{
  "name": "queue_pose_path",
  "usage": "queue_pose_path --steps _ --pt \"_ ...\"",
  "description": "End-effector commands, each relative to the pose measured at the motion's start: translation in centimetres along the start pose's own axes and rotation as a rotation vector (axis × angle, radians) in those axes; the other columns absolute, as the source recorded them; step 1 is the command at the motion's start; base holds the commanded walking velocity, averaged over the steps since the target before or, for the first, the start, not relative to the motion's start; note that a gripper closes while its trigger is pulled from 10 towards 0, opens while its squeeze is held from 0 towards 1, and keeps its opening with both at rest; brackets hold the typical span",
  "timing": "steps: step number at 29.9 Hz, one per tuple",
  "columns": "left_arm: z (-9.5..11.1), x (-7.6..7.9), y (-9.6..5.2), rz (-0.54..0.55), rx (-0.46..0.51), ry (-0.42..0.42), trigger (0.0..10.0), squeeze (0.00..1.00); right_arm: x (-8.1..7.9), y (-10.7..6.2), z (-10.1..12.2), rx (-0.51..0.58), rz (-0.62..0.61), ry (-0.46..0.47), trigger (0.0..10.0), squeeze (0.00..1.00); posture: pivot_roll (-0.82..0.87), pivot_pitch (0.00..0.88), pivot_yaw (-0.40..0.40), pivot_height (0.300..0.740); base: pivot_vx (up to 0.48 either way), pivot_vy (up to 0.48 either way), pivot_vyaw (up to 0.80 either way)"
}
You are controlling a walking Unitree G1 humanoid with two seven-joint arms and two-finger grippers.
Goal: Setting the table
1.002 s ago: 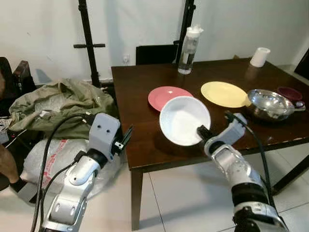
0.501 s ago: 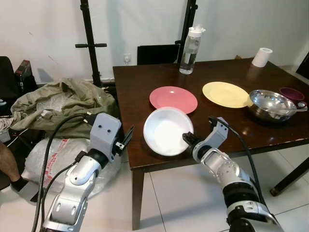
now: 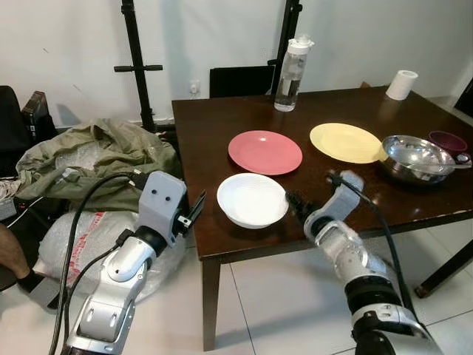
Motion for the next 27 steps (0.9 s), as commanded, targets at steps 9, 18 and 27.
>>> queue_pose_path --steps 9,18,27 --pt "-0.2 0.6 0.3 -0.029 -0.013 -0.004 10.0 0.0 -0.6 -3.2 3.4 0.257 0.039 -0.206 10.0 0.0 0.06 0.133 0.063 0.74 0.0 0.0 0.0" --pt "-1.1 1.3 0.1 -0.012 -0.057 -0.016 10.0 0.0 0.3 -7.0 0.6 0.234 0.026 -0.209 10.0 0.0 0.04 0.114 0.064 0.74 0.0 0.0 0.0" --pt "-0.9 1.1 0.4 0.004 -0.055 0.004 10.0 0.0 0.5 -7.1 0.6 0.23 0.0 -0.205 10.0 0.0 0.11 0.084 0.075 0.74 0.0 0.0 0.0"
Point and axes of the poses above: a point about 5 cm out from each wrist's last joint towards the gripper, its own y axis pointing out of the wrist towards the gripper, its own z axis along the axis of the wrist's last joint, x = y × z, the point moved 2 cm from there along y, pointing out of the wrist towards the gripper, and after that the axes turned 10 degrees about y, right-handed, at the moved point
